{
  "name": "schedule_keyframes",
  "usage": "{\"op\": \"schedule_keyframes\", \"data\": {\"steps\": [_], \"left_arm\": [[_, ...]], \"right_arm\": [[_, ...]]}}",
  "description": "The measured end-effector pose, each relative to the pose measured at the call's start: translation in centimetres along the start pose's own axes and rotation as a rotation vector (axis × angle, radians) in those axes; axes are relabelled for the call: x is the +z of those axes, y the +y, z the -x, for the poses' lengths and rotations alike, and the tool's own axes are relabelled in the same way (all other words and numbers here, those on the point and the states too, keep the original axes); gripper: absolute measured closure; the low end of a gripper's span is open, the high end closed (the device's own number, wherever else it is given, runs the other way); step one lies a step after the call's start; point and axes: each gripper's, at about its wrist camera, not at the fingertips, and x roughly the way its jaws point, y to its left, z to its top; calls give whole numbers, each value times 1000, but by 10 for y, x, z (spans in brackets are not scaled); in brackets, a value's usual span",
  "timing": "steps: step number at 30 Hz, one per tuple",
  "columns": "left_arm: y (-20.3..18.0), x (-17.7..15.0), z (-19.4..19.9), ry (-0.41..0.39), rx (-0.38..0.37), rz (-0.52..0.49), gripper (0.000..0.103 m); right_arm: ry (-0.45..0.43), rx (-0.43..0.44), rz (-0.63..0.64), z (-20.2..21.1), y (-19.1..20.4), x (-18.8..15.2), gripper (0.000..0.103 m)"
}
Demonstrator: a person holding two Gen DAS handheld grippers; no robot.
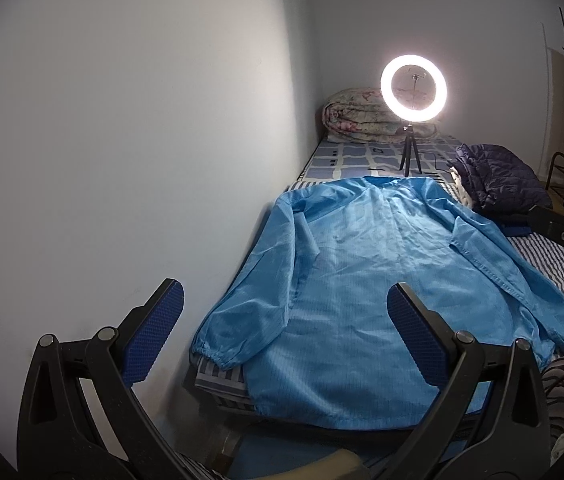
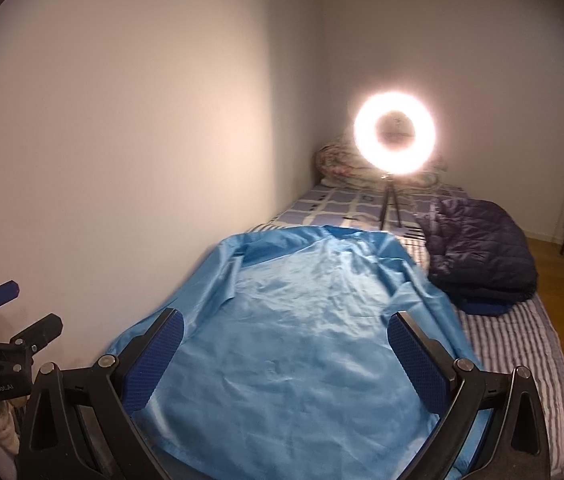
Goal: Fold large clothes
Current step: 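Move the right tool to the coat's sleeve cuff and grasp it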
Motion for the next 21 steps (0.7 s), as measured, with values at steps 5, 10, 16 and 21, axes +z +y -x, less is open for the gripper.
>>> {"op": "schedule_keyframes", "data": {"steps": [5,10,16,21], "left_arm": [[12,-13,2,0,-6,-10,0],[22,-38,13,11,7,-52,0],[40,-73,24,79,-19,-20,15],[58,-91,27,138,-14,32,27]], "right_arm": [[47,85,69,-27,29,1,2],[145,217,92,-72,66,-4,29],[238,400,183,-128,123,-18,50],[321,594,253,-159,180,-43,55]]}}
